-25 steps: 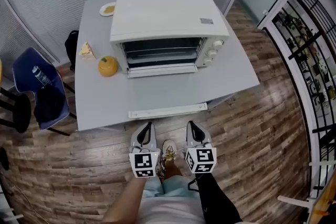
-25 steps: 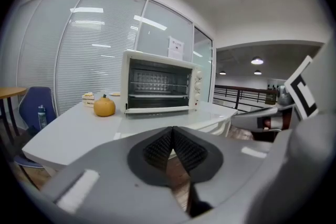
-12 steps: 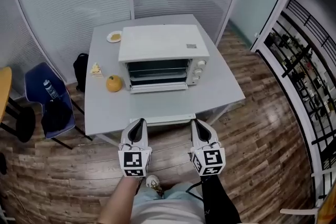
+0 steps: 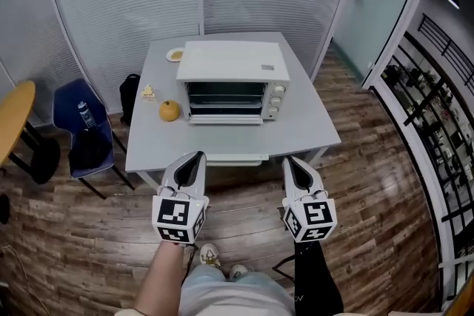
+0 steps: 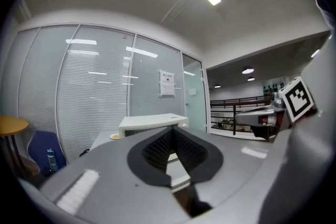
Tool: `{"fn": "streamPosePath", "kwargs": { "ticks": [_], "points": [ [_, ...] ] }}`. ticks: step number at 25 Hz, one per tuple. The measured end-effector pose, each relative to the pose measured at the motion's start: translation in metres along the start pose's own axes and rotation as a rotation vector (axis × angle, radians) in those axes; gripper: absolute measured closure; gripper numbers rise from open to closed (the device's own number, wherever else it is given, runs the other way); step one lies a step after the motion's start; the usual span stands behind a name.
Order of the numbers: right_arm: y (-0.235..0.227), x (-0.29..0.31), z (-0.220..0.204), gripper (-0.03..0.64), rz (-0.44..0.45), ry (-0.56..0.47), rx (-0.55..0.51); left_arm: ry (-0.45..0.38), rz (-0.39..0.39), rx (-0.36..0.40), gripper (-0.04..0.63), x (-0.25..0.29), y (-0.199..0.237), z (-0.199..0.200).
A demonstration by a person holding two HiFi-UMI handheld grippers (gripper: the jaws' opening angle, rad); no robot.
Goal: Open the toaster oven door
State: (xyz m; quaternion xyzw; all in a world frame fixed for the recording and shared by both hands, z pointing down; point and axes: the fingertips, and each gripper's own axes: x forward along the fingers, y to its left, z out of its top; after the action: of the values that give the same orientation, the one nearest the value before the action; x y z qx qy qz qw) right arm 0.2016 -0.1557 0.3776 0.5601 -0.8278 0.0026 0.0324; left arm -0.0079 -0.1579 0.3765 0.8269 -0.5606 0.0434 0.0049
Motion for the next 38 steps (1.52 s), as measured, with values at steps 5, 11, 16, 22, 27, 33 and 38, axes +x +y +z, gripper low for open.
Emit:
{"fn": "streamPosePath", "kwargs": {
  "ticks": [5,11,16,22,27,33,38],
  "points": [
    [0.004,-0.028,0.014,0.615,0.033,-0.004,-0.088,-0.042,0.021,-0.012,0.538,-0.026,-0.015,0.030],
    [0.006,-0.052,0.028,0.615,0.058,-0.028,-0.124,-0.078,0.058,0.034,0.538,-0.050,-0.029,0.049],
    [0.006,-0.066,0.031,0.615,0.064,-0.045,-0.123,-0.074,0.073,0.070,0.538,-0.060,-0.038,0.046],
    [0.003,-0.071,0.041,0.615,0.065,-0.073,-0.133,-0.084,0.069,0.072,0.538,-0.062,-0.045,0.048],
    [0.005,-0.071,0.044,0.615,0.066,-0.082,-0.139,-0.088,0.062,0.061,0.538,-0.063,-0.045,0.048],
    [0.005,-0.069,0.044,0.615,0.065,-0.084,-0.140,-0.093,0.057,0.045,0.538,-0.062,-0.044,0.046],
    [0.003,-0.069,0.043,0.615,0.065,-0.084,-0.138,-0.091,0.051,0.056,0.538,-0.062,-0.046,0.045]
  ]
}}
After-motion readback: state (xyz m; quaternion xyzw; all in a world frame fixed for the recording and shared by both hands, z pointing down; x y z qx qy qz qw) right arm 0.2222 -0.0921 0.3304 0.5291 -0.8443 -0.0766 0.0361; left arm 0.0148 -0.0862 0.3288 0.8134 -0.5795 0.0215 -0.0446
